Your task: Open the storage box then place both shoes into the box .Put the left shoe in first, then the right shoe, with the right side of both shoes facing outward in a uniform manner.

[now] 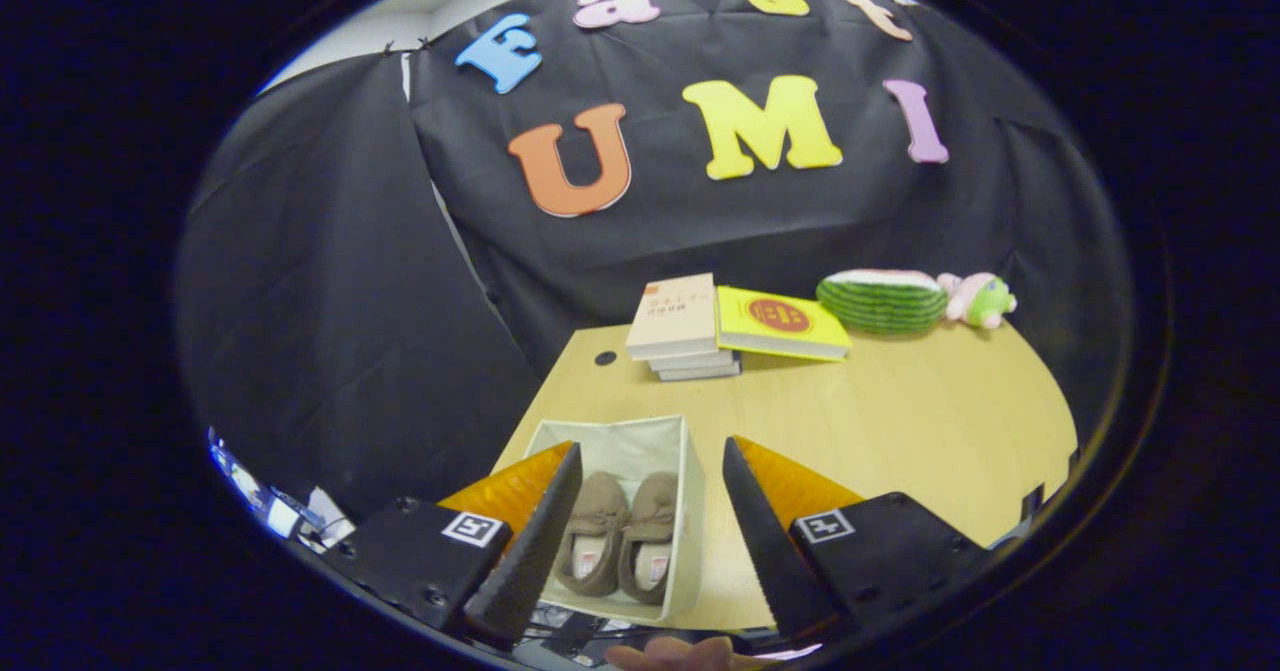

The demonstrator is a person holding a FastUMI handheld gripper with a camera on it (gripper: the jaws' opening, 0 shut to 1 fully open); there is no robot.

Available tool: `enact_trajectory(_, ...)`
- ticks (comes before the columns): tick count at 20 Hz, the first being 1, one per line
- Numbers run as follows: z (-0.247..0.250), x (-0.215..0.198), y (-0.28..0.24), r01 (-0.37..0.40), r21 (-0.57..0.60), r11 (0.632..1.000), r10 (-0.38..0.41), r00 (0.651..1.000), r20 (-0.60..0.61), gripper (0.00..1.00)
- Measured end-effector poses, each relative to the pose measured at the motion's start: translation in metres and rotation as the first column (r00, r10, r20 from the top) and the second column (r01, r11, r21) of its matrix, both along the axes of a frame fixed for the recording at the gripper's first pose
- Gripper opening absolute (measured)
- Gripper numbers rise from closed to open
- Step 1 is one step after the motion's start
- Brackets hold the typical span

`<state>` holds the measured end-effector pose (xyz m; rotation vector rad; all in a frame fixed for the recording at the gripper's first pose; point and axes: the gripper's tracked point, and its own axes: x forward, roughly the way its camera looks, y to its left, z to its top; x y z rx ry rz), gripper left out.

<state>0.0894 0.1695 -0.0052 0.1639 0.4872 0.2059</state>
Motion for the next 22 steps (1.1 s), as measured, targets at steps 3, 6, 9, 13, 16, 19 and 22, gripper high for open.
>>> enact_trajectory(3, 0.041, -0.002, -0.028, 0.060, 0.000, 0.998, -0.059, 0.981, 0.185, 0.99)
enact_trajectory(6, 0.074, -0.020, -0.055, 0.102, -0.051, 0.993, -0.076, 0.924, 0.375, 1.00)
enact_trajectory(9, 0.078, -0.044, -0.072, 0.138, -0.055, 0.989, -0.096, 0.875, 0.474, 1.00)
enact_trajectory(13, 0.063, -0.075, -0.092, 0.167, -0.046, 0.985, -0.121, 0.854, 0.507, 1.00)
enact_trajectory(16, 0.057, -0.088, -0.115, 0.215, -0.015, 0.976, -0.176, 0.834, 0.522, 1.00)
enact_trajectory(19, 0.065, -0.093, -0.134, 0.274, 0.003, 0.962, -0.229, 0.797, 0.558, 1.00)
enact_trajectory(22, 0.063, -0.098, -0.138, 0.287, 0.018, 0.958, -0.247, 0.788, 0.564, 1.00)
